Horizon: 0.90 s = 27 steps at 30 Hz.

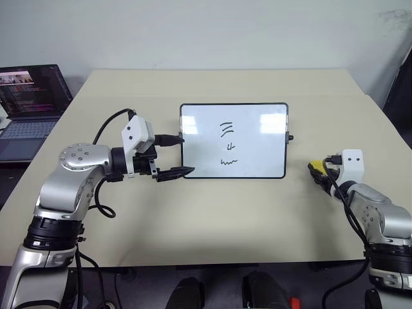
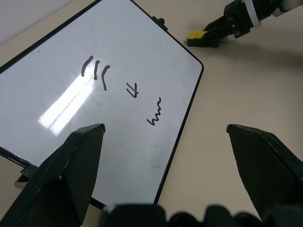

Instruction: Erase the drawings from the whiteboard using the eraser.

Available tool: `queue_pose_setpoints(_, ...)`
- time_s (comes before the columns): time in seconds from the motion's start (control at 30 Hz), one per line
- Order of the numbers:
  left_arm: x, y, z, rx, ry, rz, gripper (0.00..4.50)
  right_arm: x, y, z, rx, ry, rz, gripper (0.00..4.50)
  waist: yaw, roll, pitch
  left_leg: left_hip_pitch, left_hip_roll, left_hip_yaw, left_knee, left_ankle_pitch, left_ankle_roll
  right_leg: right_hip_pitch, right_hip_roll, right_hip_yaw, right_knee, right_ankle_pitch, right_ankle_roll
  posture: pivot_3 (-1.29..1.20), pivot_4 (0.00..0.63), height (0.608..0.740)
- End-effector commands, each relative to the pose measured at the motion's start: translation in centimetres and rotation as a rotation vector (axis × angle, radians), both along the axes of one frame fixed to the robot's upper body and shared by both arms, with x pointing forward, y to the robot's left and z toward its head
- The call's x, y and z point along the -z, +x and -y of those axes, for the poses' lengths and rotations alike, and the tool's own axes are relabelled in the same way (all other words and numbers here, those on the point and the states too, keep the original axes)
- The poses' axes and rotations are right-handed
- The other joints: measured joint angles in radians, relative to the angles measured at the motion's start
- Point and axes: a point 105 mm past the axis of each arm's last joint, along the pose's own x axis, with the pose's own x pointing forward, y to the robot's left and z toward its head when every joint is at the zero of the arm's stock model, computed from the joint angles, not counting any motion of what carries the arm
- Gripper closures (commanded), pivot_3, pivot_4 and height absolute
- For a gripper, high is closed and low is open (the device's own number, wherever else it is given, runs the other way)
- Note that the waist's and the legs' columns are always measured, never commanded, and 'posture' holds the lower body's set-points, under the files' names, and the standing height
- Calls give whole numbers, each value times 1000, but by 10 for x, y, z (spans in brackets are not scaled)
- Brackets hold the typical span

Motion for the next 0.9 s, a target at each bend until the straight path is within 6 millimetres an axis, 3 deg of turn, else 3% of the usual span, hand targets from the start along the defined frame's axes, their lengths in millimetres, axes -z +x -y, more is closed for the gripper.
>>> queue_pose_setpoints(0.03, -13, -2, 0, 3, 7, 54, 0, -14, 6, 2, 9, 16, 70, 3107, 1, 0, 0, 0, 0, 0, 0, 0, 0, 0, 0, 0, 0, 0, 0, 0, 150, 740)
queue_pose_setpoints(0.3, -14, 0, -4, -26, -4, 50, 0, -14, 8, 0, 12, 29, 84, 3108, 1, 0, 0, 0, 0, 0, 0, 0, 0, 0, 0, 0, 0, 0, 0, 0, 150, 740)
queue_pose_setpoints(0.4, -15, 5, -13, -98, -26, 51, 0, -27, 2, -2, -22, -29, 144, 3108, 1, 0, 0, 0, 0, 0, 0, 0, 0, 0, 0, 0, 0, 0, 0, 0, 150, 740)
queue_pose_setpoints(0.53, -13, 20, -38, -289, -11, 83, 0, -55, -14, -26, -131, -176, 279, 3108, 0, 0, 0, -1, 0, 0, 0, 0, 0, -2, 0, 1, 0, 0, 0, 0, 150, 740)
queue_pose_setpoints(0.6, -12, 23, -43, -334, -23, 78, 0, -68, -19, -44, -178, -260, 350, 3108, -2, 0, 0, 0, 0, 1, 0, 0, 0, -2, 0, 2, 1, 0, 0, 0, 150, 740)
queue_pose_setpoints(0.7, -10, 24, -45, -349, -13, 70, 0, -83, -19, -89, -301, -323, 440, 3108, -2, 0, 0, 0, 0, 1, 0, 0, 0, -3, 0, 3, 2, 0, 0, 0, 150, 740)
queue_pose_setpoints(0.9, -9, 33, -45, -368, -14, 34, 0, -93, 7, -173, -528, -433, 513, 3109, -4, 0, 0, 0, 0, 2, 1, 1, -1, -4, 1, 3, 3, 0, 0, 0, 150, 740)
